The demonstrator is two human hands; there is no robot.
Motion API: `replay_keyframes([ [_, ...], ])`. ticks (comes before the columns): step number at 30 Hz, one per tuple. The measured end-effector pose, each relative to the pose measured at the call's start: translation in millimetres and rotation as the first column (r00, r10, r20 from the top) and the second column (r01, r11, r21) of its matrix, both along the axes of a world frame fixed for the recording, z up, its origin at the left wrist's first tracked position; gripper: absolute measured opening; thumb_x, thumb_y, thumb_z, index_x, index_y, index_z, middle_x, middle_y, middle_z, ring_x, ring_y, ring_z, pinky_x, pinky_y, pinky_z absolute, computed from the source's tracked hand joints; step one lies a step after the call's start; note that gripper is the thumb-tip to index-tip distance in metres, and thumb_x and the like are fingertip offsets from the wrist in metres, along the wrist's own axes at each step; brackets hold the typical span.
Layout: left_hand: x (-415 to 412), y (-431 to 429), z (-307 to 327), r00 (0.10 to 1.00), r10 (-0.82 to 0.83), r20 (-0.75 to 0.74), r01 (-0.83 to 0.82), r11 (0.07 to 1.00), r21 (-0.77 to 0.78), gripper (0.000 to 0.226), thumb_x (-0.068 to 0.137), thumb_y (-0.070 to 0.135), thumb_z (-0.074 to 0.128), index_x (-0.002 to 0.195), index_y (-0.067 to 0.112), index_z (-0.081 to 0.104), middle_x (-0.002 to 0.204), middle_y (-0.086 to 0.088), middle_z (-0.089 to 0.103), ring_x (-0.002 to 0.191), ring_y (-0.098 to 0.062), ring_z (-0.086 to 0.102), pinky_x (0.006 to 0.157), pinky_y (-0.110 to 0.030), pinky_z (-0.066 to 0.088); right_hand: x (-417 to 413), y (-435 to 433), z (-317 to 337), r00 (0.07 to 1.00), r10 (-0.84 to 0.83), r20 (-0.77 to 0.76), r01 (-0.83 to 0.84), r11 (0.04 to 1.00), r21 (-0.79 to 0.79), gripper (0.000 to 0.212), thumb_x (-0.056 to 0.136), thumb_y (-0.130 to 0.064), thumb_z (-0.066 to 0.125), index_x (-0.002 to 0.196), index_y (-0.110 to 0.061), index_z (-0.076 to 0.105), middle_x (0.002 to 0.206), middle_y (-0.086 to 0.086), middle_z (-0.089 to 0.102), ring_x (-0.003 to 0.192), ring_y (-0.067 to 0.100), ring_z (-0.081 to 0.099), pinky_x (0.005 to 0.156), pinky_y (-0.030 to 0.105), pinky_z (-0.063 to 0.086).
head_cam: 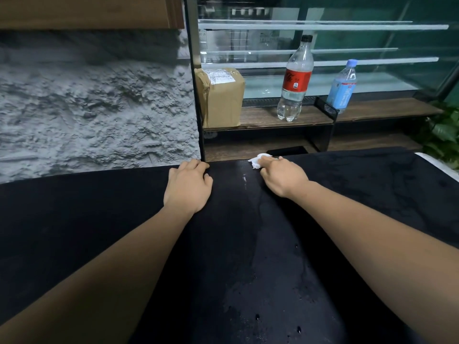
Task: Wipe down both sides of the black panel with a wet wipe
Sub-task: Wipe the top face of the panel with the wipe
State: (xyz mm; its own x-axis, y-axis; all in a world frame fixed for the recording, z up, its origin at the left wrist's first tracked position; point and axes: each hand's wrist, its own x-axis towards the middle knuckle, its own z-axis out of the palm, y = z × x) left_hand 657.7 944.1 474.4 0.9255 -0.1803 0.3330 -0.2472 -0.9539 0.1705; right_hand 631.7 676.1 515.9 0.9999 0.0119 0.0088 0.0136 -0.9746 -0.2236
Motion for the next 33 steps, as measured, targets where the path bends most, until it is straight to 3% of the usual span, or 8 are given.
replay_keyframes([
  [5, -0.3, -0.5, 0.1, 1.0, 0.005, 0.0, -0.005, 1.0, 0.009, 0.044, 0.104, 0.039, 0.035, 0.14, 0.031, 0.059, 0.135, 0.011, 0.058, 0.127, -0.016, 0.047, 0.102, -0.04, 0.037, -1.3, -14.7, -1.0, 0.994, -0.106, 0.015, 0.106, 0.994, 0.026, 0.033, 0.104, -0.025, 0.033, 0.132, -0.022, 0.051, 0.126, 0.007, 0.064, 0.125, 0.035, 0.053, 0.091, 0.04, 0.039],
  [9, -1.0, -1.0, 0.2, 1.0, 0.009, 0.0, -0.009, 1.0, 0.012, 0.044, 0.104, 0.039, 0.035, 0.14, 0.031, 0.059, 0.134, 0.01, 0.058, 0.127, -0.016, 0.048, 0.102, -0.041, 0.038, -2.9, -0.6, -2.5, 0.983, -0.178, 0.047, 0.176, 0.983, 0.045, 0.02, 0.102, -0.021, 0.032, 0.106, -0.019, 0.052, 0.107, 0.009, 0.061, 0.109, 0.037, 0.061, 0.08, 0.039, 0.043],
  [10, -1.0, -0.9, 0.5, 1.0, 0.009, -0.001, -0.009, 1.0, 0.012, 0.044, 0.104, 0.039, 0.035, 0.14, 0.03, 0.059, 0.134, 0.01, 0.058, 0.127, -0.016, 0.048, 0.102, -0.041, 0.038, -2.9, 7.0, -2.8, 0.981, -0.185, 0.058, 0.183, 0.982, 0.04, 0.024, 0.103, -0.021, 0.031, 0.105, -0.019, 0.055, 0.111, 0.009, 0.059, 0.112, 0.035, 0.061, 0.081, 0.039, 0.044],
  [13, -1.8, -0.6, 0.8, 1.0, 0.006, 0.001, -0.006, 1.0, 0.013, 0.044, 0.104, 0.039, 0.035, 0.14, 0.03, 0.059, 0.133, 0.009, 0.059, 0.127, -0.017, 0.048, 0.101, -0.042, 0.039, -3.0, 29.0, -4.9, 0.978, -0.198, 0.066, 0.199, 0.98, -0.01, 0.045, 0.109, -0.029, 0.024, 0.137, -0.007, 0.053, 0.143, 0.012, 0.051, 0.13, 0.033, 0.053, 0.098, 0.042, 0.045],
  [22, -2.9, -1.3, 1.1, 1.0, 0.011, -0.006, -0.011, 1.0, 0.007, 0.043, 0.104, 0.038, 0.036, 0.14, 0.029, 0.06, 0.135, 0.009, 0.059, 0.128, -0.016, 0.048, 0.101, -0.041, 0.036, -29.8, 80.5, -9.7, 0.999, 0.021, 0.048, -0.019, 0.999, -0.044, 0.044, 0.106, -0.035, 0.03, 0.139, -0.016, 0.053, 0.148, 0.002, 0.047, 0.136, 0.025, 0.047, 0.101, 0.041, 0.043],
  [27, -6.2, 0.7, 1.7, 1.0, -0.003, -0.008, 0.003, 1.0, -0.026, 0.043, 0.103, 0.028, 0.038, 0.139, 0.027, 0.061, 0.14, 0.008, 0.06, 0.13, -0.016, 0.049, 0.101, -0.04, 0.036, -53.2, 106.7, -12.0, 0.975, 0.197, 0.106, -0.193, 0.98, -0.044, 0.039, 0.104, -0.034, 0.033, 0.132, -0.017, 0.054, 0.141, -0.001, 0.05, 0.136, 0.02, 0.045, 0.107, 0.036, 0.041],
  [33, -8.6, 1.7, 3.0, 1.0, -0.006, -0.017, 0.005, 0.998, -0.06, 0.043, 0.101, 0.019, 0.04, 0.138, 0.024, 0.061, 0.142, 0.006, 0.062, 0.131, -0.016, 0.051, 0.102, -0.038, 0.035, -63.2, 101.0, -9.9, 0.938, 0.342, 0.06, -0.341, 0.94, -0.02, 0.034, 0.106, -0.028, 0.034, 0.132, -0.02, 0.053, 0.144, -0.005, 0.048, 0.136, 0.019, 0.044, 0.113, 0.034, 0.034],
])
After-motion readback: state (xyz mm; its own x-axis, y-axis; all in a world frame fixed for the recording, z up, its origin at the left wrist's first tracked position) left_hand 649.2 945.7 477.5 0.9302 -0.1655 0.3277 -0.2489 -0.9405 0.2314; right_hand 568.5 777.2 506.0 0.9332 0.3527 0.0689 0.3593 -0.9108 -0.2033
